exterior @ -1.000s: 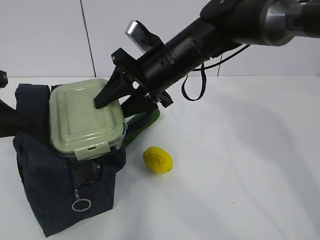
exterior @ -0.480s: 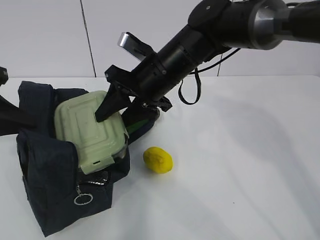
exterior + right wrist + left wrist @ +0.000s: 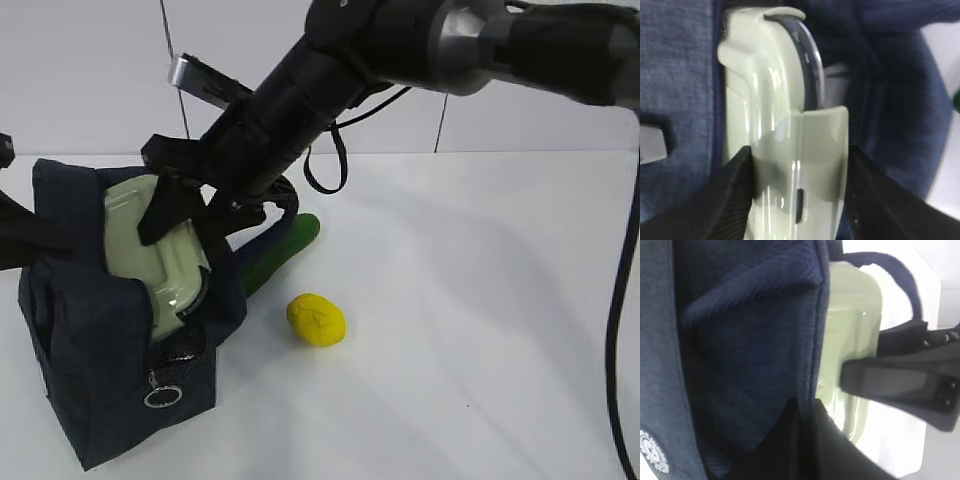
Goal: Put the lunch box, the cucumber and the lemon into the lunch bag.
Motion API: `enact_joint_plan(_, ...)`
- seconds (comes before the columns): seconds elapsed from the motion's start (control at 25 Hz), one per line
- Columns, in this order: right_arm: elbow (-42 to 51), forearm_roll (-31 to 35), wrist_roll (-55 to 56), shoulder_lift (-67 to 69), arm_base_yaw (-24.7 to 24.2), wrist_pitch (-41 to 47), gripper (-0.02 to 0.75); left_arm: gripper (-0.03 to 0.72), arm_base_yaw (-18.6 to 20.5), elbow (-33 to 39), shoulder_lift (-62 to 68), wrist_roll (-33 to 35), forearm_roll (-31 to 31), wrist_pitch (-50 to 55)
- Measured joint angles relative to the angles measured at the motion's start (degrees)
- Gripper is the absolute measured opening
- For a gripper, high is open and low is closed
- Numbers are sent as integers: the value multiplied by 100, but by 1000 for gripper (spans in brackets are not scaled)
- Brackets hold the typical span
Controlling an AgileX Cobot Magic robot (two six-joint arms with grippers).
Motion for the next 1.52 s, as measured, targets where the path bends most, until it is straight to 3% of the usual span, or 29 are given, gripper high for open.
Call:
enact_joint_plan(0.44, -201, -384, 164, 98, 283, -75, 405, -6, 0, 0, 0, 93, 0, 73)
enact_joint_plan(0.76, -201, 245, -234, 156, 310, -334, 405, -6, 20, 0, -11, 115, 0, 108)
enact_joint_plan(1.52, -201, 730, -718, 580, 506, -218, 409, -6, 29, 0, -11, 394, -197, 388)
